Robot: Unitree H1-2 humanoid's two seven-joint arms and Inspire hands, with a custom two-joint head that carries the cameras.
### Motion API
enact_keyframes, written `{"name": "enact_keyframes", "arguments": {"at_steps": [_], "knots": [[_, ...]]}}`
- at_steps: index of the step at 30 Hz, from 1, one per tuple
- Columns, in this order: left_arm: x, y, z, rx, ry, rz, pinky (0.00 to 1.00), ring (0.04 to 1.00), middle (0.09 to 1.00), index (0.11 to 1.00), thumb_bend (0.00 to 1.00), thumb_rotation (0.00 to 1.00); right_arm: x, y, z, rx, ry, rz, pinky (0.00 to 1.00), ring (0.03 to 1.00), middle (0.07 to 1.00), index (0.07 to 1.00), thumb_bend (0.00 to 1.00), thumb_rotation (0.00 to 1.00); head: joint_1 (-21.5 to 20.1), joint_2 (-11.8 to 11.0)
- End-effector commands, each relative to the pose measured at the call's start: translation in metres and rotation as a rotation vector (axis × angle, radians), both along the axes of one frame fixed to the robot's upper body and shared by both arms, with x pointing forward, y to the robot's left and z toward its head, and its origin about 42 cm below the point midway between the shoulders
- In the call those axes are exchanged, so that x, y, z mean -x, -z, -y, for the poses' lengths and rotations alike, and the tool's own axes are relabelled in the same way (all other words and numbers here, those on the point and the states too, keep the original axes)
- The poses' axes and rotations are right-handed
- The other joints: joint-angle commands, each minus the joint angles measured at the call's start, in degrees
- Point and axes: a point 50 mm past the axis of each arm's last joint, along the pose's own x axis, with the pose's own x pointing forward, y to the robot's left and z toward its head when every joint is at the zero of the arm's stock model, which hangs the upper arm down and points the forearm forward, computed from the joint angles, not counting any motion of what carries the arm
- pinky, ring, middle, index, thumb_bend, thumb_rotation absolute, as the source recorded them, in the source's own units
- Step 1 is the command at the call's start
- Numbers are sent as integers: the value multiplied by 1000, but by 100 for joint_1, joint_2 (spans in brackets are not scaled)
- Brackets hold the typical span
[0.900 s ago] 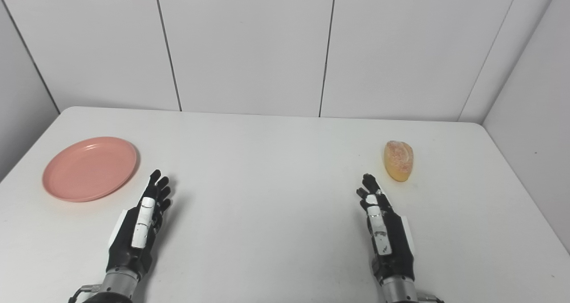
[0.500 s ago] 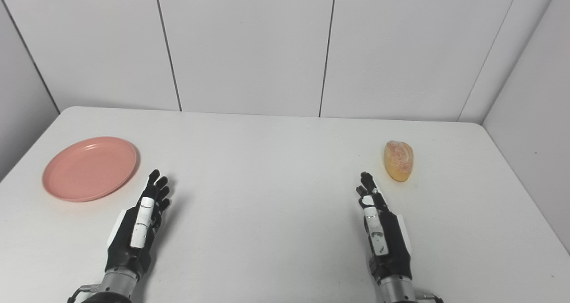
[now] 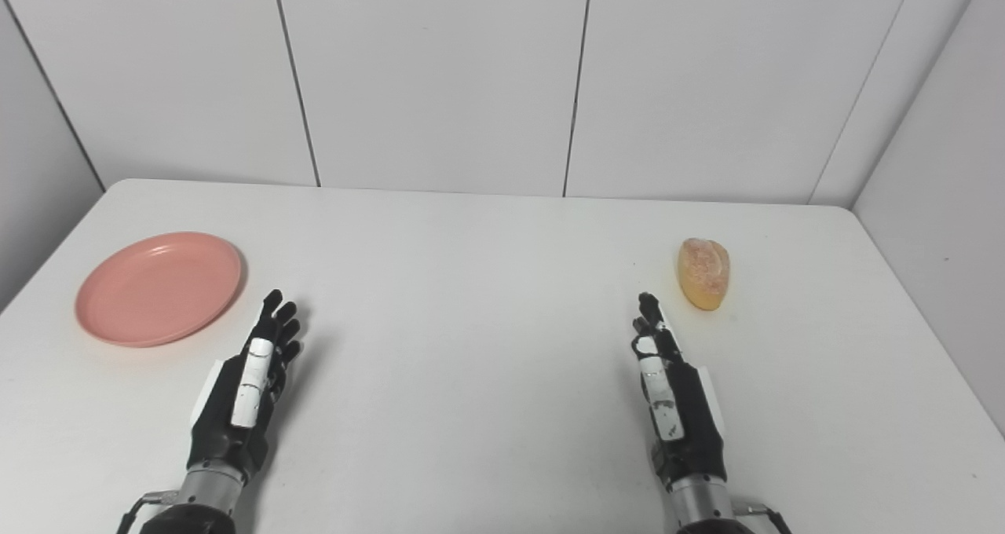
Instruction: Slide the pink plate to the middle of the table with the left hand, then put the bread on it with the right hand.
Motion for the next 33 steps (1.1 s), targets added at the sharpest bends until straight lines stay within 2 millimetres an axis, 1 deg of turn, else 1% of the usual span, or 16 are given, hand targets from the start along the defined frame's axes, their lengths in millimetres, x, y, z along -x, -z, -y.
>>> {"name": "enact_keyframes", "arguments": {"at_steps": [1,2,3,4,6,7,8,9,10,12,13,14,15,22,28,33], "knots": [[-7,-13,2,-1,9,55,1000,1000,1000,1000,881,949,-8,-17,0,1,-12,85,1000,1000,996,958,837,903,74,-44],[-7,-13,3,2,9,54,1000,1000,1000,1000,882,948,-7,-17,1,-2,-13,82,1000,1000,997,960,832,905,188,-109],[-7,-12,4,4,9,54,1000,1000,1000,1000,883,948,-7,-16,2,-4,-13,79,1000,1000,998,961,824,904,188,-109],[-7,-10,5,3,7,52,1000,1000,1000,1000,883,948,-7,-15,3,-10,-15,75,1000,1000,998,961,823,904,381,-202],[-7,-8,11,-2,4,45,1000,1000,1000,1000,877,954,-6,-13,8,-15,-20,68,1000,1000,1000,966,820,903,564,-291],[-7,-6,14,0,3,42,1000,1000,1000,1000,879,955,-7,-11,11,-20,-23,65,1000,1000,1000,968,822,901,743,-385],[-7,-5,17,2,3,39,1000,1000,1000,1000,881,951,-7,-10,13,-24,-25,64,1000,999,1000,968,824,897,743,-385],[-8,-3,20,2,2,39,1000,1000,1000,1000,881,949,-7,-8,16,-29,-23,59,1000,996,1000,967,825,892,906,-483],[-8,-1,23,2,2,40,1000,1000,1000,1000,879,948,-6,-6,19,-33,-21,55,1000,990,997,964,824,887,935,-501],[-8,2,30,3,-1,39,1000,1000,1000,1000,880,943,-6,-2,25,-41,-21,47,1000,990,999,965,807,883,1099,-623],[-8,4,33,2,-4,36,1000,1000,1000,1000,882,940,-6,0,28,-43,-23,46,1000,989,1000,968,794,882,1220,-757],[-8,6,35,2,-6,33,1000,1000,1000,1000,882,940,-6,2,30,-46,-26,44,1000,990,1000,970,789,882,1220,-757],[-8,8,38,-1,-9,33,1000,1000,1000,1000,881,940,-5,4,33,-48,-28,41,1000,991,1000,972,786,881,1317,-883],[-8,22,49,-9,-12,29,1000,1000,1000,1000,840,955,-7,16,43,-36,-29,23,1000,993,1000,982,788,888,1584,-1238],[-8,29,54,-22,-10,32,1000,1000,1000,1000,800,962,-8,22,46,-45,-29,3,1000,996,1000,985,784,886,1678,-1386],[-9,34,54,-32,-8,36,1000,1000,1000,1000,790,963,-8,26,46,-53,-36,-5,1000,996,1000,994,782,880,1669,-1536]]}}
